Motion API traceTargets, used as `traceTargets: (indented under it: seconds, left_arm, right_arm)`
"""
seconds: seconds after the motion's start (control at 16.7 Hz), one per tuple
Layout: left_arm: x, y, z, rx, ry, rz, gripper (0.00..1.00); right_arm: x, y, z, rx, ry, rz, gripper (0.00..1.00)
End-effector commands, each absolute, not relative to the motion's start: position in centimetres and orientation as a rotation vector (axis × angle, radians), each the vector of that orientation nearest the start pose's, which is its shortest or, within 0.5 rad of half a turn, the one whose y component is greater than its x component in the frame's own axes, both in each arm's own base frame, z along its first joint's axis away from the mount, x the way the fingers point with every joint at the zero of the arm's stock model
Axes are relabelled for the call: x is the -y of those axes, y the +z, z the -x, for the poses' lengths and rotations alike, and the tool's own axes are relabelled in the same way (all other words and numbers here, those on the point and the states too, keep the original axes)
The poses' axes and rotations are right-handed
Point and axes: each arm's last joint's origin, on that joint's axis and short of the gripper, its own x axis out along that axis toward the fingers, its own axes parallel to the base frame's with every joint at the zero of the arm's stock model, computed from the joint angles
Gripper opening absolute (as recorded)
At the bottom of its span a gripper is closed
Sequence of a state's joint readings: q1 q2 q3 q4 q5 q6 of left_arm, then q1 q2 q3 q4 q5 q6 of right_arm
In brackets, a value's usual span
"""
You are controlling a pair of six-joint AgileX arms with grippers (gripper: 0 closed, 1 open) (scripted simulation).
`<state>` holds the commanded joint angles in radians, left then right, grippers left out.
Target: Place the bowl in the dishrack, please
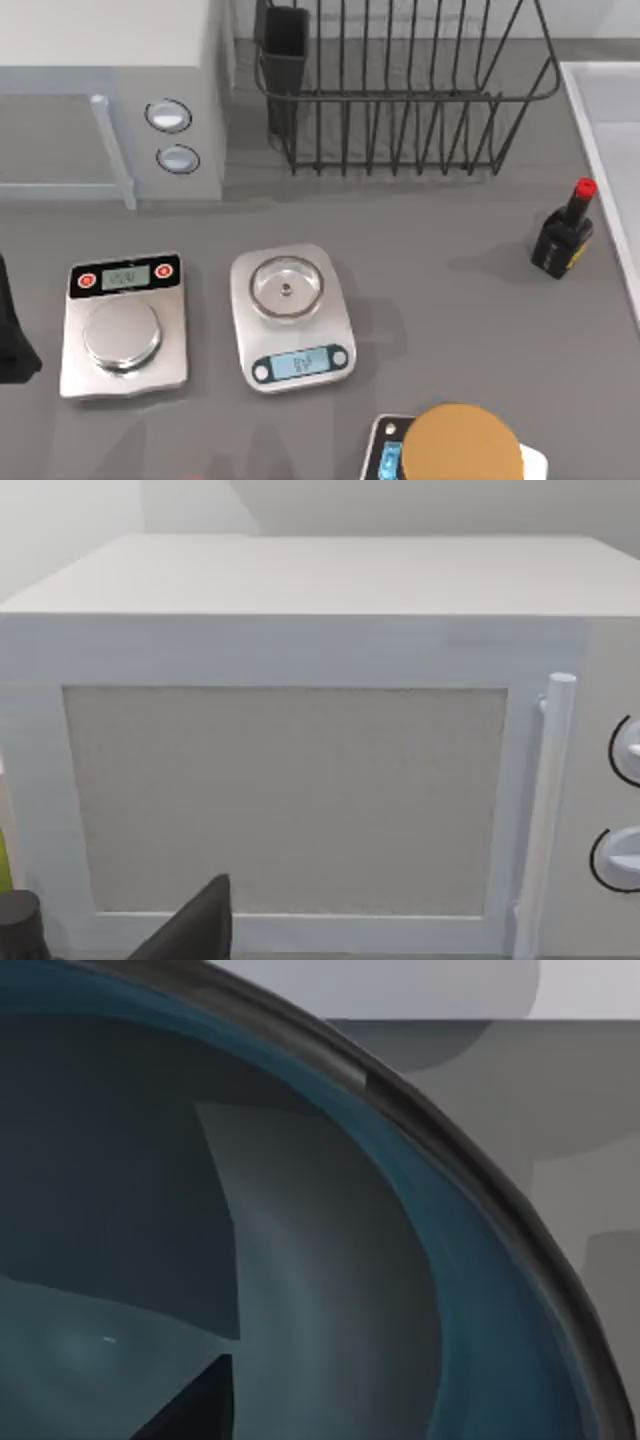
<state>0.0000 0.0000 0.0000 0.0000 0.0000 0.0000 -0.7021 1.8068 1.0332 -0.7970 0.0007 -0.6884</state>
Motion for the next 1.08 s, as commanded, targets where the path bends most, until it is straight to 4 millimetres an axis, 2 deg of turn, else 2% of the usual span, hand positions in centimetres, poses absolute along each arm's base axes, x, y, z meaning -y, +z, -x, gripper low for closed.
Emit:
traceTargets:
  seconds: [0.72,1.08]
  left_arm:
    - [0.12,16.0,-10.57,0.0,0.0,0.0,1.0]
    - [0.12,16.0,-10.57,0.0,0.0,0.0,1.0]
  right_arm:
    - [19.56,12.9,-23.36,-1.571,-0.008,-0.008,0.02]
    - [19.56,12.9,-23.36,-1.571,-0.008,-0.008,0.0]
